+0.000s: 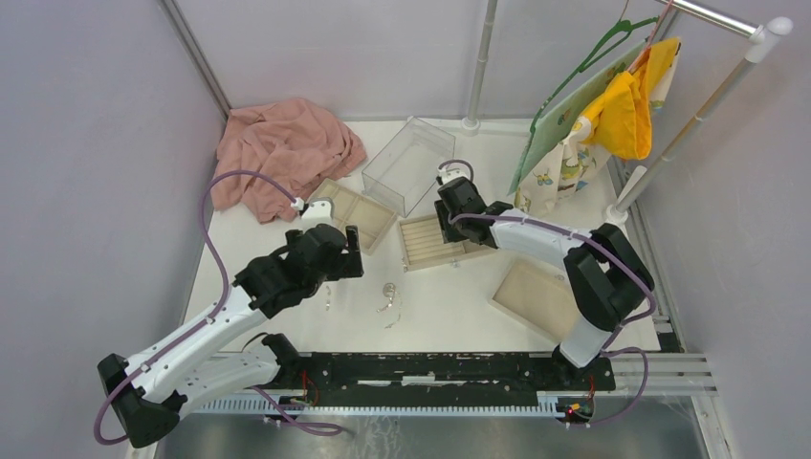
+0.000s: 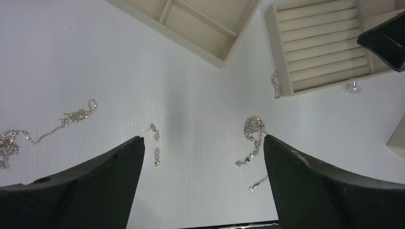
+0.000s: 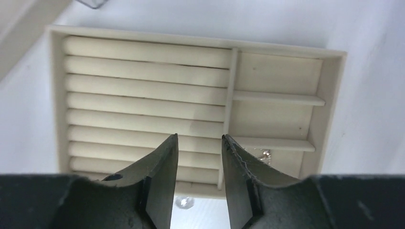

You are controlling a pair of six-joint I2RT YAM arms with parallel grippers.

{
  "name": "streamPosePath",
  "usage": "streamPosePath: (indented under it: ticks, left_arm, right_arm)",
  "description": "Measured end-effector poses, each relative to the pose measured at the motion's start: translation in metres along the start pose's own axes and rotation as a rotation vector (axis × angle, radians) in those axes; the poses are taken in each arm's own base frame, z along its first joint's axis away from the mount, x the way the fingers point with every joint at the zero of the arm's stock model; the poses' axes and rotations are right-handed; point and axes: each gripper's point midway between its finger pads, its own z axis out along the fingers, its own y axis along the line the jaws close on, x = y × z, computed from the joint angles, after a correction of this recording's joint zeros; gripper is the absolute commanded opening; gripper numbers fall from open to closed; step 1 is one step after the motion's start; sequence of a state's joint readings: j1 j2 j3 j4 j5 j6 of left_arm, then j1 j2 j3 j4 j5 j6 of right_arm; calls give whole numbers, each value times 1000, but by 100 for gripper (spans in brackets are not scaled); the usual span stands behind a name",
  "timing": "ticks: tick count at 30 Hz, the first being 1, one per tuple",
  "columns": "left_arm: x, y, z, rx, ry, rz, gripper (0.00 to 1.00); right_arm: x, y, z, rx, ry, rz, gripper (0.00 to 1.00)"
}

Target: Organize the mixed jewelry

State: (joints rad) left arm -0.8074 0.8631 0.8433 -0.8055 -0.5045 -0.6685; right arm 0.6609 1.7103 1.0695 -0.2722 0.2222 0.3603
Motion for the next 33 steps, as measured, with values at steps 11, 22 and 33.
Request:
streamPosePath:
  ticks: [11, 22, 33]
  left_arm:
    - [-1, 4, 0, -23, -10, -3, 100]
    - [-13, 16, -14, -28, -80, -41, 100]
    - [-10, 29, -19, -66, -80, -30, 100]
  right_arm:
    - [5, 107, -26, -187, -26, -148, 22]
    - [31, 150, -5, -234, 66, -221, 26]
    - [37, 135, 2, -161, 96, -226, 39]
